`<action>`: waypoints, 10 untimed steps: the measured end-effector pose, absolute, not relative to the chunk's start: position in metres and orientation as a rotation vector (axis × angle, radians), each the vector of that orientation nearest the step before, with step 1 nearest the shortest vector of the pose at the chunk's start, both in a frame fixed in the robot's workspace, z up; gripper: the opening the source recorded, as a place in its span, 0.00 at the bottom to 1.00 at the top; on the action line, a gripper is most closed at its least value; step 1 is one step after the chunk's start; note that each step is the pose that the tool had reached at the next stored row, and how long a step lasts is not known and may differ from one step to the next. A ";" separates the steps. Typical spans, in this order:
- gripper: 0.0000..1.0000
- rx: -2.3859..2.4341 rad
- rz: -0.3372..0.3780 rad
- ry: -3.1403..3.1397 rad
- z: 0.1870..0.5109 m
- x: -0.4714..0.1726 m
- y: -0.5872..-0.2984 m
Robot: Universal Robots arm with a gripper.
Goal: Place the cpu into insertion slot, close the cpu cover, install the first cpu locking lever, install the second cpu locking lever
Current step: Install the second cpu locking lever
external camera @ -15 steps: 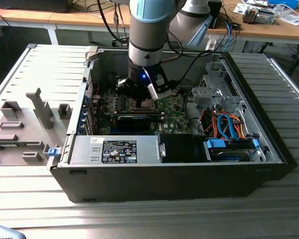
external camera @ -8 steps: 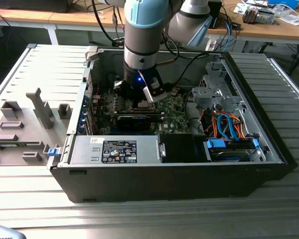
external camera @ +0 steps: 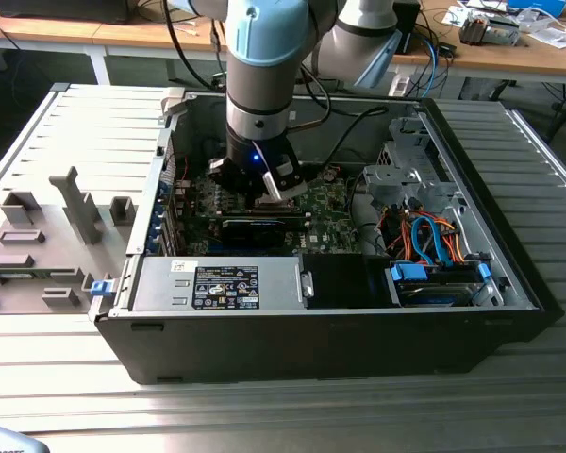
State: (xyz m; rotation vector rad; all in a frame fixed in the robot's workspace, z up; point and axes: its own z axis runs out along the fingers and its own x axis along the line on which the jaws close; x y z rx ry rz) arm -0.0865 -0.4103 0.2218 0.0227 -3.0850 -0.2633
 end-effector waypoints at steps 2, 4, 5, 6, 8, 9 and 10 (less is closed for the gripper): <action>0.11 0.030 -0.265 -3.084 0.220 -0.088 -0.411; 0.11 0.041 -0.266 -3.083 0.218 -0.088 -0.411; 0.11 0.046 -0.266 -3.083 0.217 -0.089 -0.411; 0.11 0.051 -0.266 -3.083 0.216 -0.089 -0.411; 0.11 0.065 -0.266 -3.082 0.214 -0.090 -0.411; 0.11 0.074 -0.266 -3.081 0.213 -0.090 -0.411; 0.11 0.082 -0.266 -3.080 0.212 -0.091 -0.411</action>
